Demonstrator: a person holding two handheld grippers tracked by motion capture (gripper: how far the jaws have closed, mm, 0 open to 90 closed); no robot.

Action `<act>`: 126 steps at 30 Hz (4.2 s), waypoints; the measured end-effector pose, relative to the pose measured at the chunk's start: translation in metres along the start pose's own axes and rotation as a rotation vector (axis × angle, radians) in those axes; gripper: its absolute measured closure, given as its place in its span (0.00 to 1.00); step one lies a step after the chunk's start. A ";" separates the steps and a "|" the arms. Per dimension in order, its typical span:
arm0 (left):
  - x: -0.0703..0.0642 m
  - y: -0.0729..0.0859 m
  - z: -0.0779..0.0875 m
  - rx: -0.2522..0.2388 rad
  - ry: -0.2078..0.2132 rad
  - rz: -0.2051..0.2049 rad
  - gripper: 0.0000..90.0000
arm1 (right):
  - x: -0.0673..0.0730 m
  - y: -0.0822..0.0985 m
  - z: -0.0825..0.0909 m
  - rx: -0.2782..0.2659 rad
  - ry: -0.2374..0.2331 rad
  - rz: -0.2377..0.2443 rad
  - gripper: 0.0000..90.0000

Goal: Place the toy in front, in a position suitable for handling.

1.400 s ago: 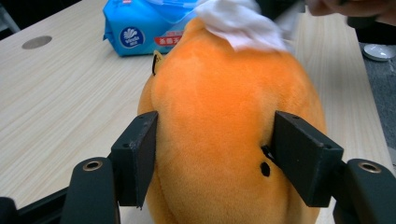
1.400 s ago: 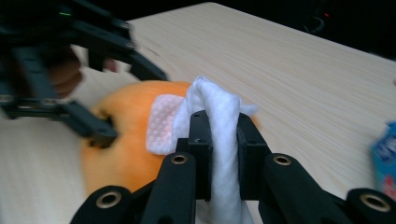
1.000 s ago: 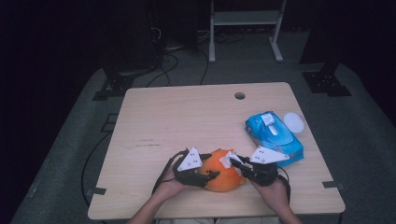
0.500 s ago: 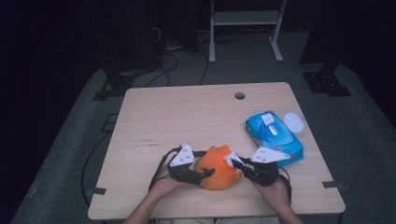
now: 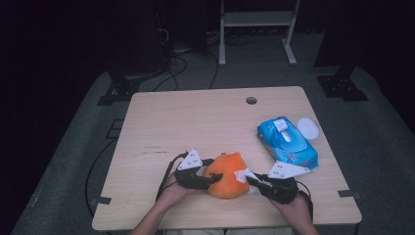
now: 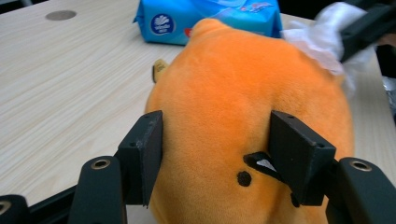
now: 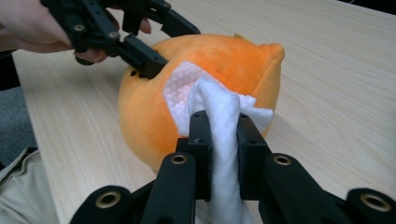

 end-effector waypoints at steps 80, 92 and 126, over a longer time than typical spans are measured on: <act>-0.039 -0.019 -0.004 -0.083 -0.062 -0.199 0.40 | -0.017 -0.025 -0.002 -0.114 0.074 -0.012 0.87; -0.014 -0.008 -0.004 0.011 0.099 0.045 0.15 | 0.011 -0.024 -0.013 -0.048 0.029 0.081 0.88; -0.033 -0.007 -0.001 -0.096 -0.010 -0.166 0.35 | -0.022 -0.012 0.006 -0.062 0.077 -0.020 0.87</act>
Point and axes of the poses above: each handheld gripper's, and its own axes: z roughly backward along the jaws, y roughly out of its underside, x roughly to its left, the point moved 1 cm from there along -z, roughly forward along the jaws, and after that the axes turned 9 degrees about -y, right-handed, at the moved point
